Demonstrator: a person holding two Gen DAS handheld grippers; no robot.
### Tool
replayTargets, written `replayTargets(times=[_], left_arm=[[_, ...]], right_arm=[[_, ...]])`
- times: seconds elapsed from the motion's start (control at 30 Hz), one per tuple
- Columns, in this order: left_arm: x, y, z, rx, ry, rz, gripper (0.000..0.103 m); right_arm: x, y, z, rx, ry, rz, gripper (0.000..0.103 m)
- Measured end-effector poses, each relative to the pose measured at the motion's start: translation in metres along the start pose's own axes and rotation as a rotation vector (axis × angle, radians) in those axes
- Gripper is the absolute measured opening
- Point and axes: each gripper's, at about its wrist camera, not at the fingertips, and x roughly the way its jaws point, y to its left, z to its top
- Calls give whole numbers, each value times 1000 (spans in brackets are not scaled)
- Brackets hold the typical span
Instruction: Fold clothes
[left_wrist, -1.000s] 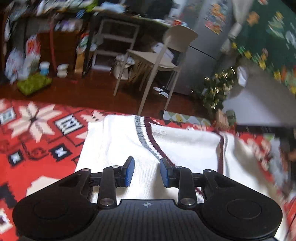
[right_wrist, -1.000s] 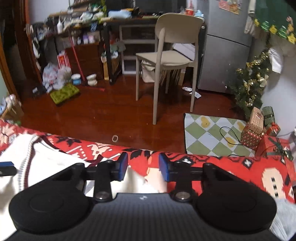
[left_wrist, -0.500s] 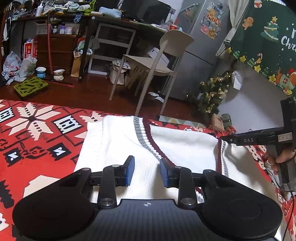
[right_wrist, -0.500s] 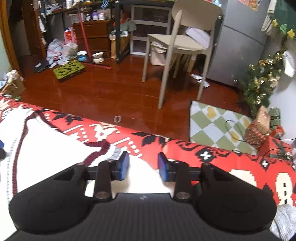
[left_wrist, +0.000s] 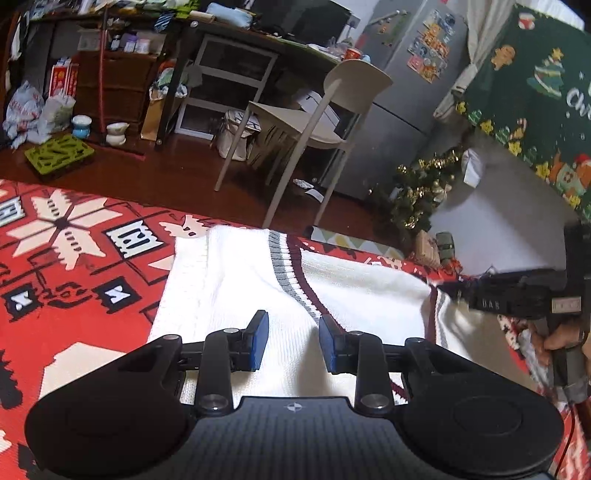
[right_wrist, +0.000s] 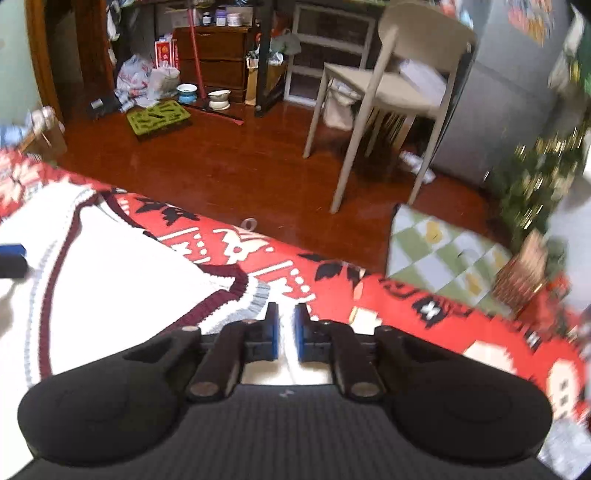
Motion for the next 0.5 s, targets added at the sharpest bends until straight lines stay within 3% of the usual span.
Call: replayTargets(times=[0.1,0.23,0.5], left_arm=[[0,-6,0,46,3,17,29],[0,-2,1,31,5,4,29],[2,7,11,-16,43,-19,29]], right_arm=[[3,2,5,31,-22,-60,7],[12,-2,4,85,-8,-70,10],[-8,-4,21,107,-34,5,22]])
